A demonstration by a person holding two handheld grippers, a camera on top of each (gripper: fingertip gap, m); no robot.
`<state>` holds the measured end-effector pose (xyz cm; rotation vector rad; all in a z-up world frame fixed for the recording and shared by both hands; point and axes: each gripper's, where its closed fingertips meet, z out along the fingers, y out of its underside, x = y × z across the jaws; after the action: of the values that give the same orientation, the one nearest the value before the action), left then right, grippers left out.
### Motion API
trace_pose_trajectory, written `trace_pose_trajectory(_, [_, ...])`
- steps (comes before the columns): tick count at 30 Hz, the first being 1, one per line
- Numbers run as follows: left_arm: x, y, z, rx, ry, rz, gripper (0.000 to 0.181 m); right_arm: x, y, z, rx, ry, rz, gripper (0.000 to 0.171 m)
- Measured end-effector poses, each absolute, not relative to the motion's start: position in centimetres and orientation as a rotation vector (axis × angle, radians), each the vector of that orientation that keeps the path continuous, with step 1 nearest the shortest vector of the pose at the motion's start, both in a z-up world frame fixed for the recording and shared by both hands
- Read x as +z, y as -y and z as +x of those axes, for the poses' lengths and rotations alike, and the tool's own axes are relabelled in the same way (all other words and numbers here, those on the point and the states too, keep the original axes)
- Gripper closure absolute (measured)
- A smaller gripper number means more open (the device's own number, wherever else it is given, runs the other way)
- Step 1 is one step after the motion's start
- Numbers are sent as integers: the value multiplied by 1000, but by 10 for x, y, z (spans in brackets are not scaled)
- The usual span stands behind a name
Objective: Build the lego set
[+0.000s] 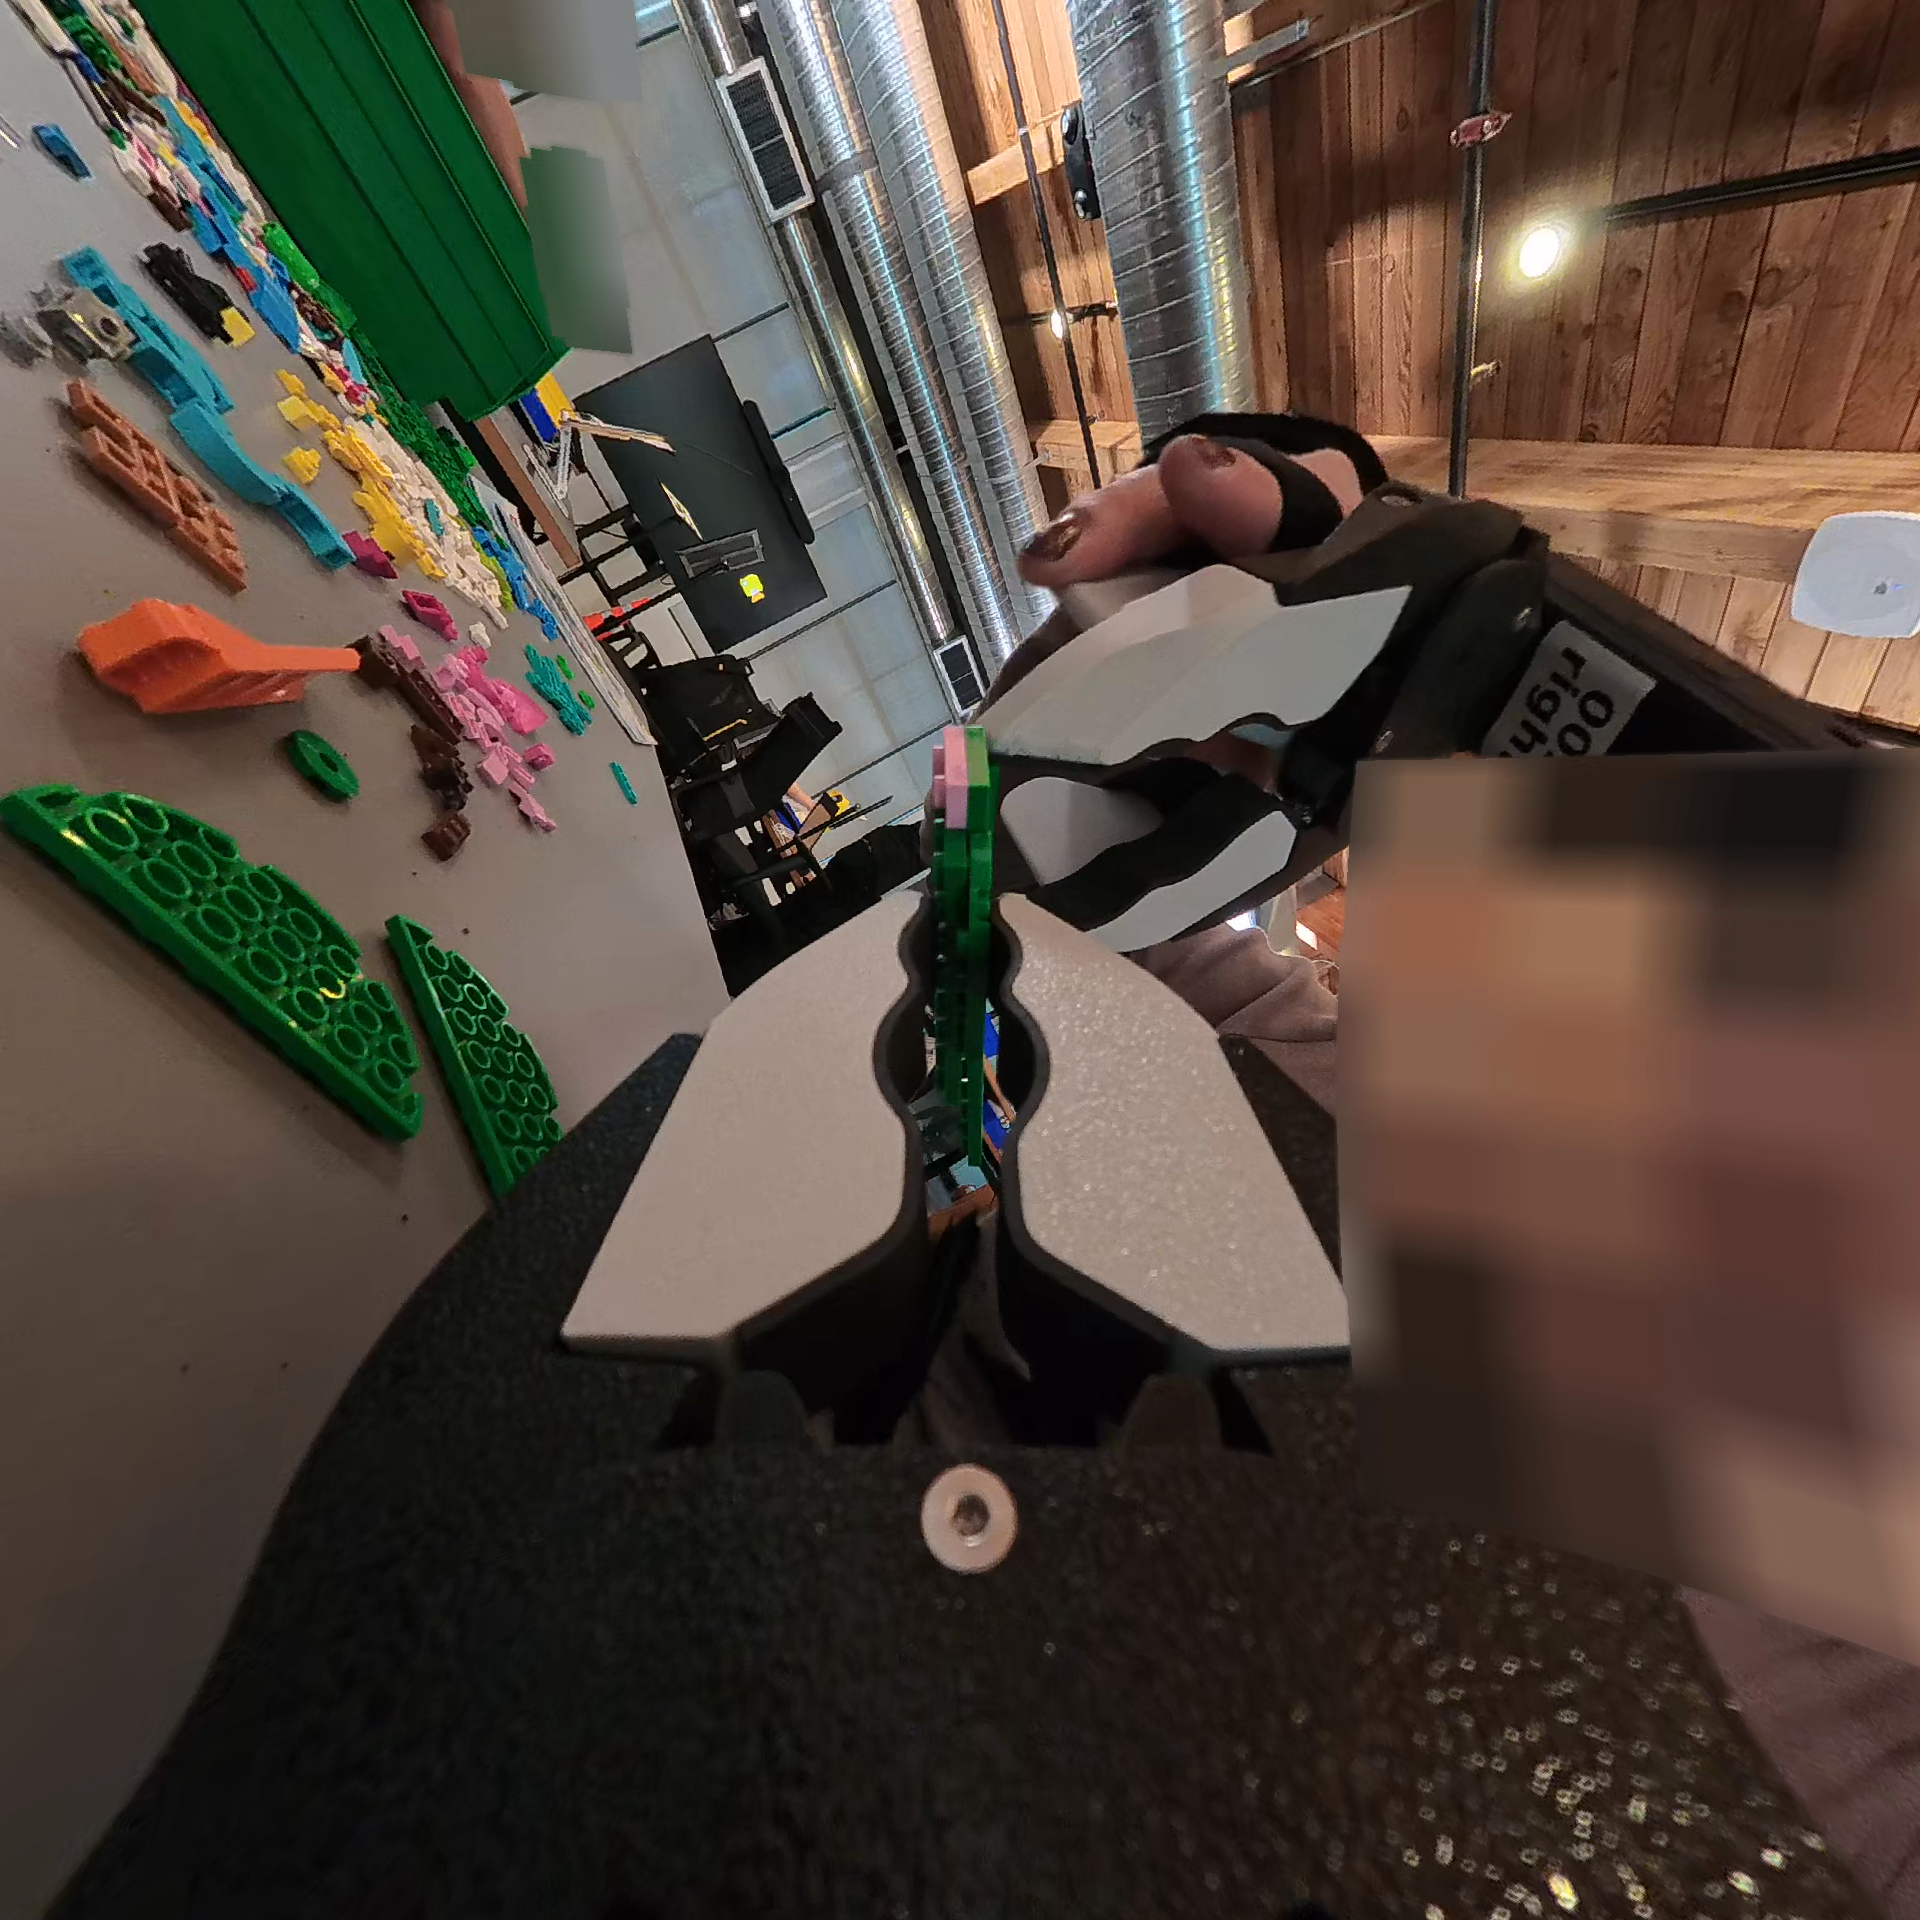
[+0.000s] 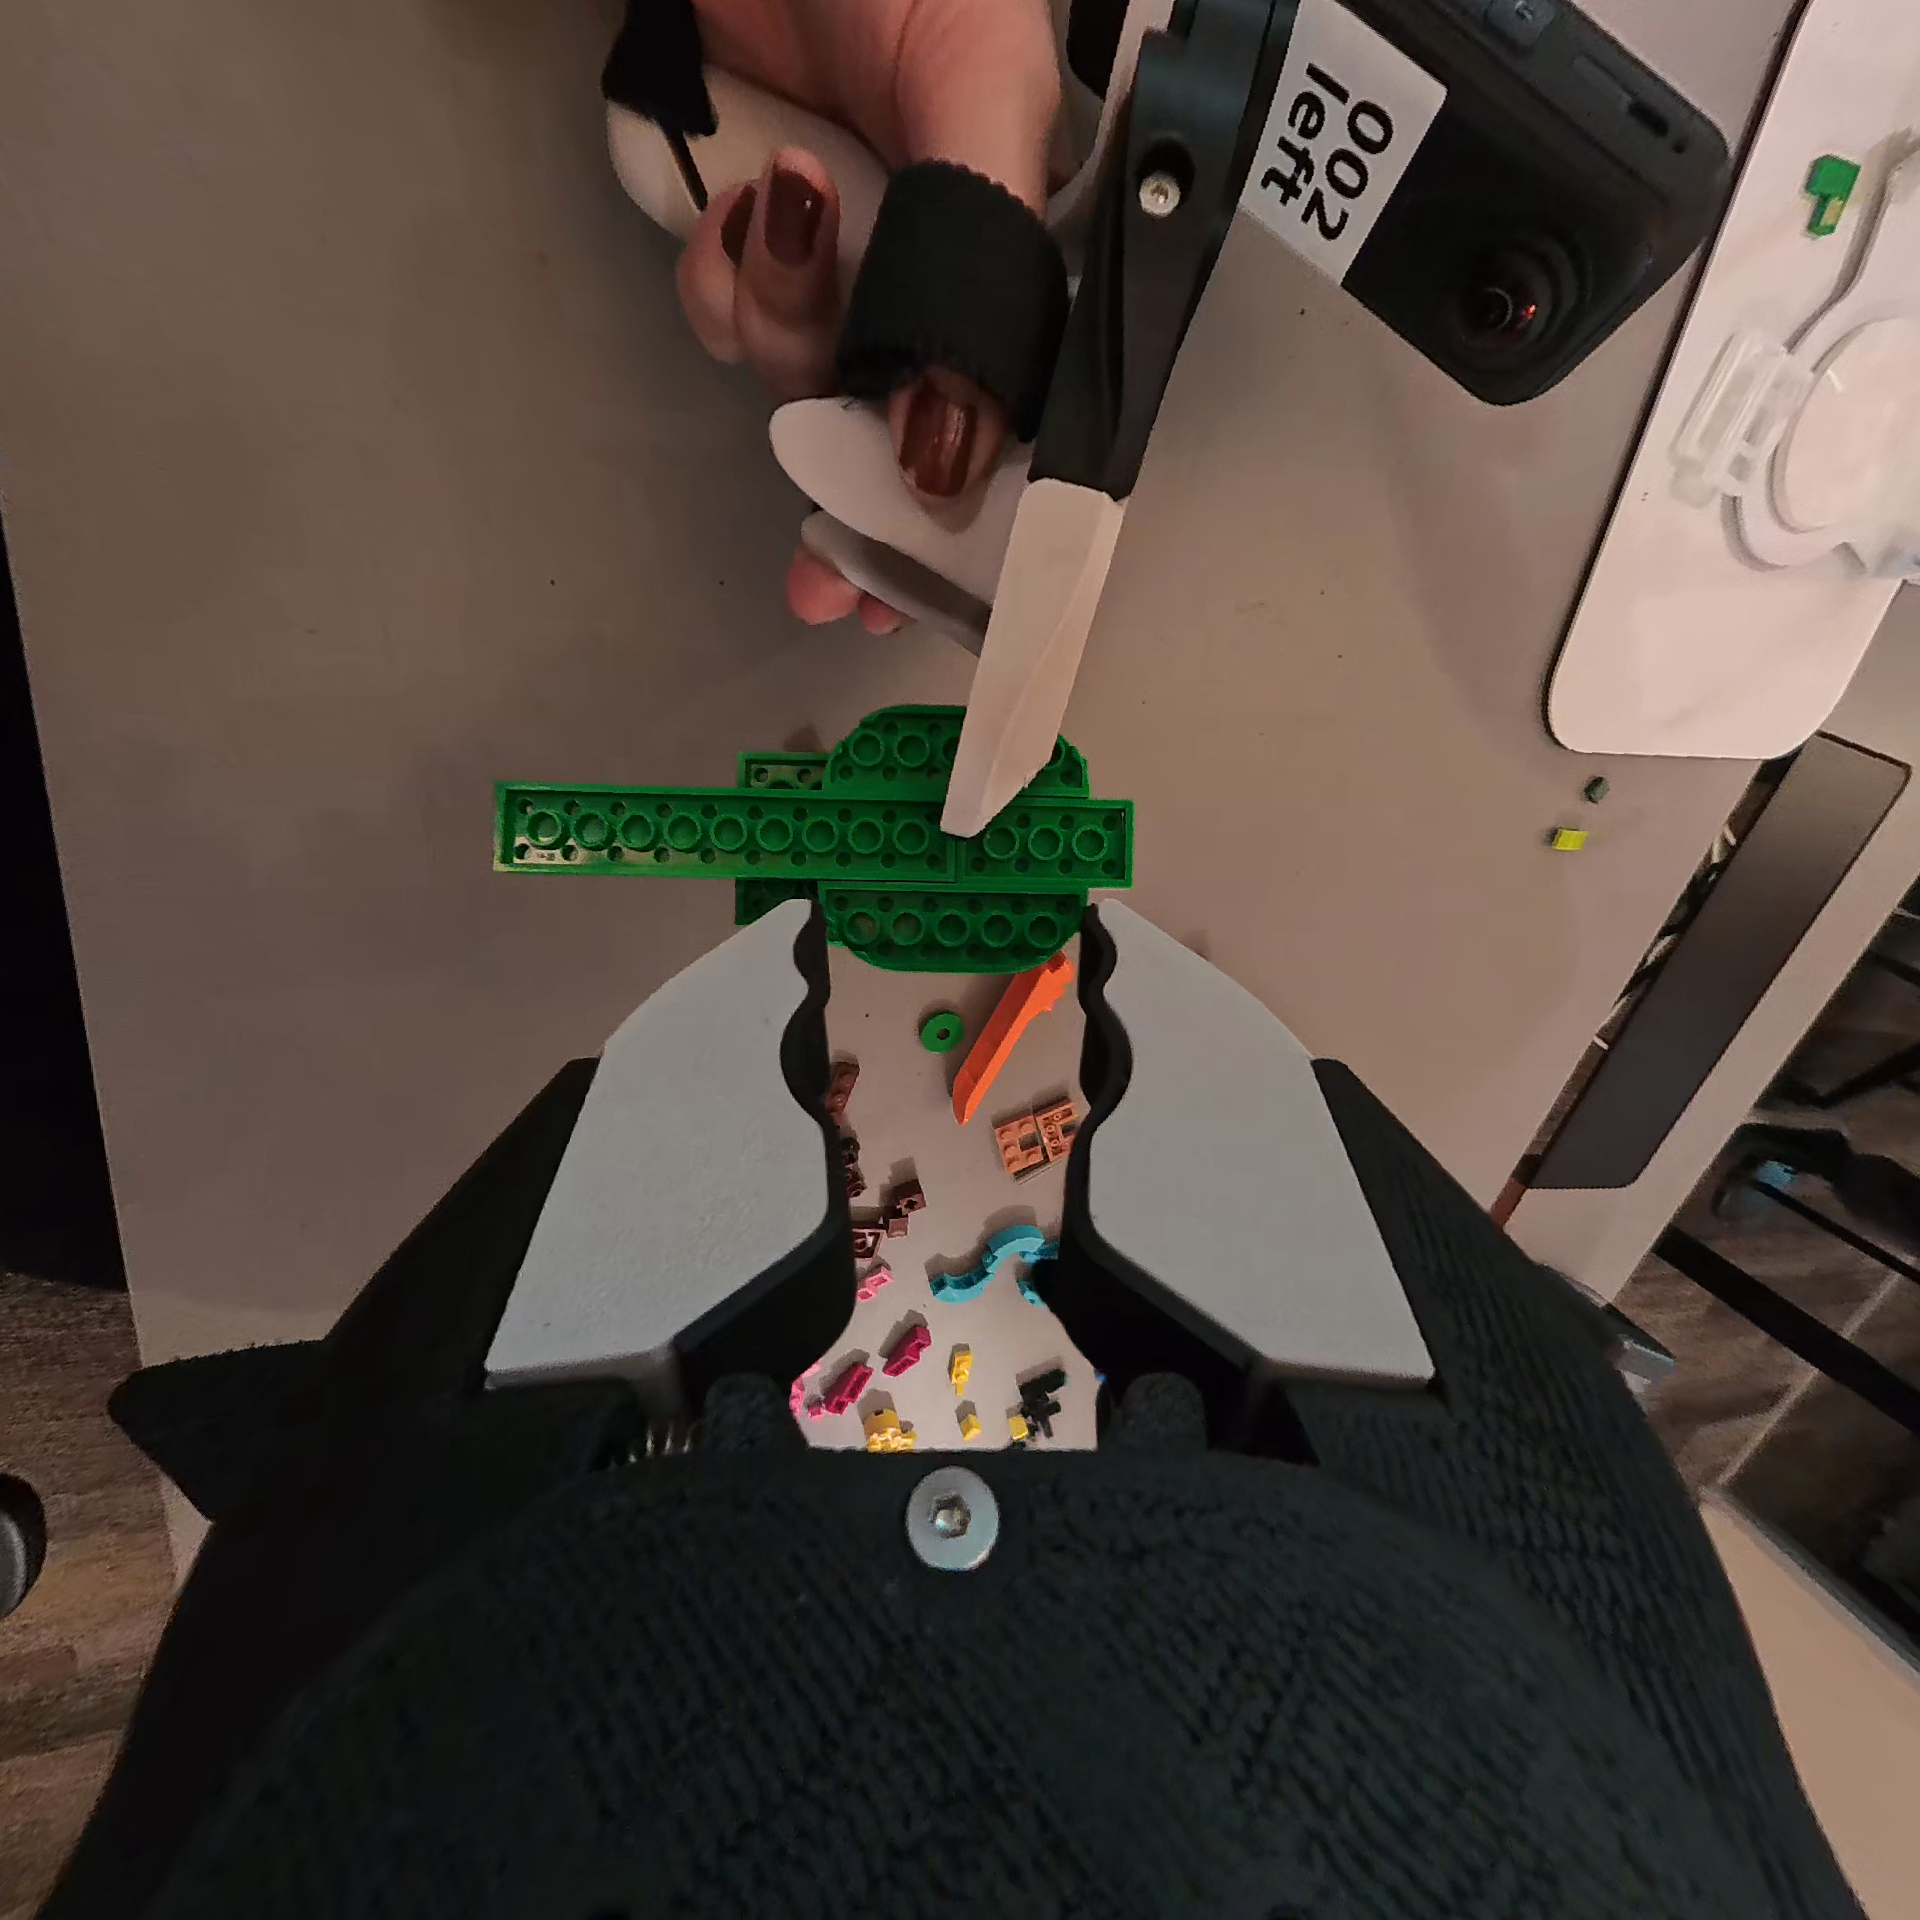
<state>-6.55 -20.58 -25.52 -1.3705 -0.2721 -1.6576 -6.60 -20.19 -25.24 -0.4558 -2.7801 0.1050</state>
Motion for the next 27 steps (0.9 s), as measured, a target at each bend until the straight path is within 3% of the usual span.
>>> trace_pose_trajectory(27, [-256, 206, -64, -1660, 265, -1378, 174, -253, 201, -65, 12, 2783, -465, 126])
